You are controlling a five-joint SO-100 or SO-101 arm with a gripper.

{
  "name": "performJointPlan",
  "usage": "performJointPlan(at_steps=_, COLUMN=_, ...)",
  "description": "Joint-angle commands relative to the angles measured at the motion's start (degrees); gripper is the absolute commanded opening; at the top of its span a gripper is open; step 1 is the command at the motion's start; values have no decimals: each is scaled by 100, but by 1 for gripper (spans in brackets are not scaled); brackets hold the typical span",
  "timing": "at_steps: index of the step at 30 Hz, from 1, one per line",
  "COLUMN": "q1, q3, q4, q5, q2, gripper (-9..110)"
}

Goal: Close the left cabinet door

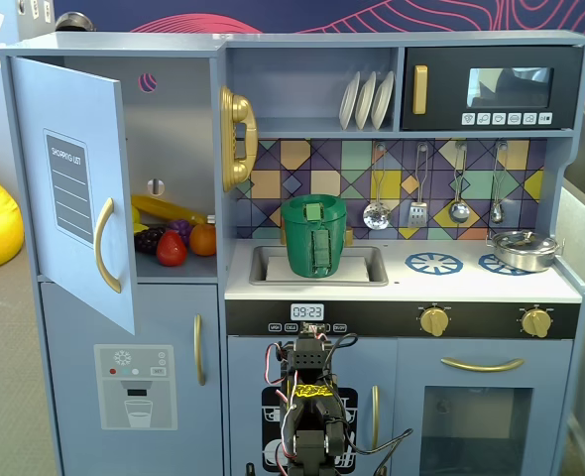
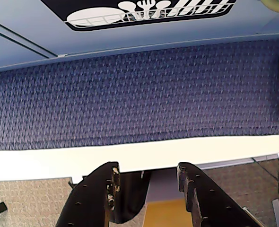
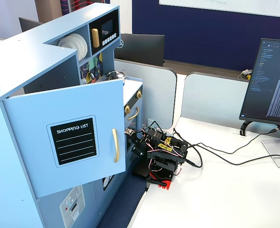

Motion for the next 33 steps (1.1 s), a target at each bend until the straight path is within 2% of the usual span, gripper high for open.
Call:
performJointPlan(at_steps=1, q1=123, q3=79, q4=993, q5=105, q2=-26, gripper=0)
performJointPlan(at_steps=8, q1=123, q3=79, q4=993, q5=105, q2=-26, gripper=0)
performJointPlan(at_steps=13, q1=-272, q3=79, q4=993, q5=88, q2=-35, gripper=0)
performJointPlan(at_steps=16, q1=-1239, q3=70, q4=844, q5=149, q2=-53, gripper=0)
performJointPlan(at_steps=18, q1=-2162, q3=62, q4=308, q5=334, q2=-53, gripper=0)
performJointPlan(at_steps=22, q1=-3814, q3=-62, q4=-1784, q5=0, q2=-369, gripper=0)
performJointPlan(at_steps=27, q1=-5941, q3=-1151, q4=-3964, q5=-290, q2=-1617, gripper=0)
performJointPlan(at_steps=30, q1=-6583, q3=-2065, q4=-4641, q5=-334, q2=-2391, gripper=0)
performJointPlan(at_steps=33, q1=-7102, q3=-3050, q4=-4764, q5=-343, q2=-2997, gripper=0)
